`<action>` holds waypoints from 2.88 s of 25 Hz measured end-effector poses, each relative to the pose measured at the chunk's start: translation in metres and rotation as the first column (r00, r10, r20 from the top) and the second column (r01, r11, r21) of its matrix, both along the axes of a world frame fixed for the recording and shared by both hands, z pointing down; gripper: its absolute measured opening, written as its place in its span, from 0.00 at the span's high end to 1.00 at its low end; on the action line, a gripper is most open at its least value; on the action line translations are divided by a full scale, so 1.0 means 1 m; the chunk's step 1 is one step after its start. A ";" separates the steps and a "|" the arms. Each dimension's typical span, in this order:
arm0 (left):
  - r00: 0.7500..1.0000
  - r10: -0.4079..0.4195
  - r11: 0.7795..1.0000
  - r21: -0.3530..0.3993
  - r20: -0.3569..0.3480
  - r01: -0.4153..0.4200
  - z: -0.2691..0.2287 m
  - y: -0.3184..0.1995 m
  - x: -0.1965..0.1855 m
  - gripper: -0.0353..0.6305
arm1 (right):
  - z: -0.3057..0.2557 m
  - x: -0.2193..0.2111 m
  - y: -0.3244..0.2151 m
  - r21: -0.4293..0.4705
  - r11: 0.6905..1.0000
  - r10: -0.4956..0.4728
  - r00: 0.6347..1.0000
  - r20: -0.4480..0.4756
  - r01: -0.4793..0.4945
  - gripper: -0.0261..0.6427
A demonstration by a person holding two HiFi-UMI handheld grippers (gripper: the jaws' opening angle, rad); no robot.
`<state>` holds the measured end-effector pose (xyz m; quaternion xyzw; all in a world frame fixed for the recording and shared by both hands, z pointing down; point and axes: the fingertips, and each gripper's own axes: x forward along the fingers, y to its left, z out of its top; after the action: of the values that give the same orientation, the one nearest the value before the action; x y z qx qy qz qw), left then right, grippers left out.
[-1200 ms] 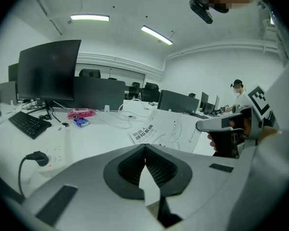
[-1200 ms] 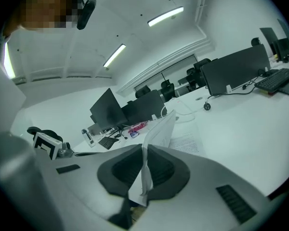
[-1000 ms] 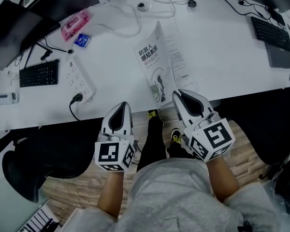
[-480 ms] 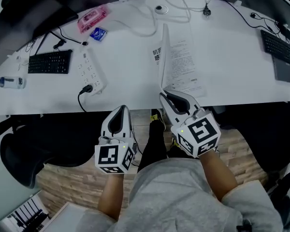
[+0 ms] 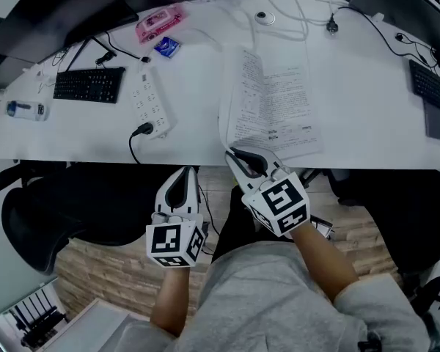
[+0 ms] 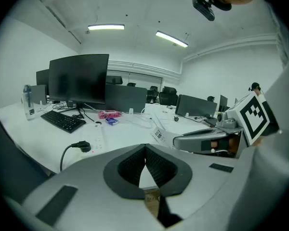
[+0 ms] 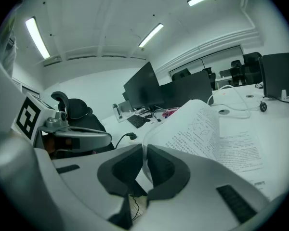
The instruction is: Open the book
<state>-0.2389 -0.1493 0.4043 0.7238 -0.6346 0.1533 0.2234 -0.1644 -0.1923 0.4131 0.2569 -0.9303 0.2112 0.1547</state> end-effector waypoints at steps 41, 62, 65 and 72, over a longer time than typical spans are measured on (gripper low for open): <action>1.000 0.026 0.998 0.053 -0.008 -0.026 -0.021 0.021 0.031 0.93 | 0.003 0.091 0.014 -0.008 0.998 0.068 0.994 -0.085 -0.069 0.84; 0.992 0.129 0.966 0.227 -0.003 -0.124 -0.100 0.113 0.147 0.93 | -0.130 0.335 0.127 0.246 0.886 0.412 0.911 -0.032 -0.393 0.90; 0.992 0.127 0.964 0.237 -0.007 -0.122 -0.109 0.129 0.156 0.93 | -0.126 0.353 0.140 0.253 0.865 0.456 0.889 -0.037 -0.434 0.90; 0.993 0.117 0.963 0.245 -0.007 -0.112 -0.117 0.156 0.171 0.93 | -0.129 0.364 0.162 0.264 0.854 0.470 0.882 -0.023 -0.448 0.90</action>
<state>-0.0684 0.0069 0.2870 0.7829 -0.6032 0.0789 0.1302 0.1995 -0.0307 0.2837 0.4978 -0.8535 0.1112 0.1062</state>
